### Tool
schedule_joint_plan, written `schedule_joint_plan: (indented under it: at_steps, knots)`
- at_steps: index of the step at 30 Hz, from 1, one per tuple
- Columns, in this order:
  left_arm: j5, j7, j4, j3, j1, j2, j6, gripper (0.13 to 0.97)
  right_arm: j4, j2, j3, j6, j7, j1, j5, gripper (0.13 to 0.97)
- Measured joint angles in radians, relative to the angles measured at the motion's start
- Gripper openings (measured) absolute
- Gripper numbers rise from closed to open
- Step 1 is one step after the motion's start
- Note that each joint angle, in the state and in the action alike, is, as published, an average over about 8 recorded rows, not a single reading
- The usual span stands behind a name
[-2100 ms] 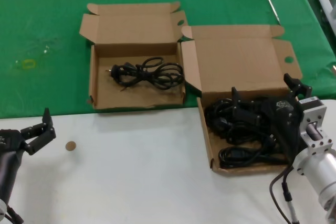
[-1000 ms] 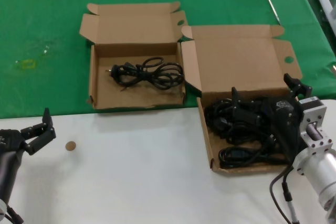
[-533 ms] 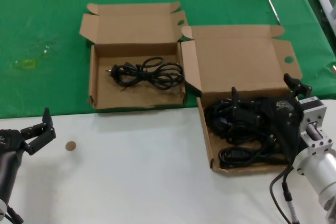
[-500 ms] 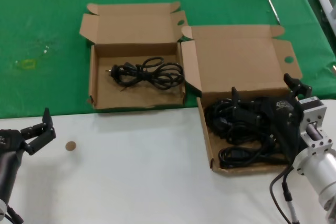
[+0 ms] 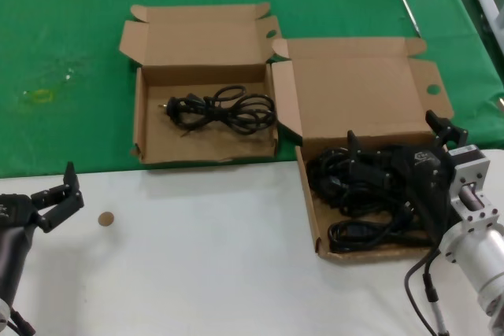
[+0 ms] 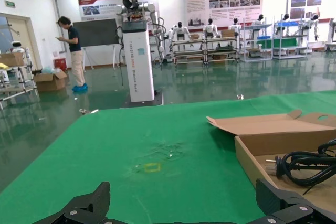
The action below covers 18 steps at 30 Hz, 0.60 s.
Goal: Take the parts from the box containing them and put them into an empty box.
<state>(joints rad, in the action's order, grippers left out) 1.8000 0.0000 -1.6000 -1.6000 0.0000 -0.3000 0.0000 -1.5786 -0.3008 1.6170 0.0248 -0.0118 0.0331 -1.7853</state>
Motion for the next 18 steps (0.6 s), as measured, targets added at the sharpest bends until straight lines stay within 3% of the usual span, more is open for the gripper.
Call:
schedule_joint_plan:
  at_steps: [18]
  knots:
    - [0.000, 0.000, 0.000, 0.000, 0.000, 0.000, 0.000, 0.966, 0.000, 0.000, 0.000, 0.000, 0.000, 0.000, 0.000, 0.966]
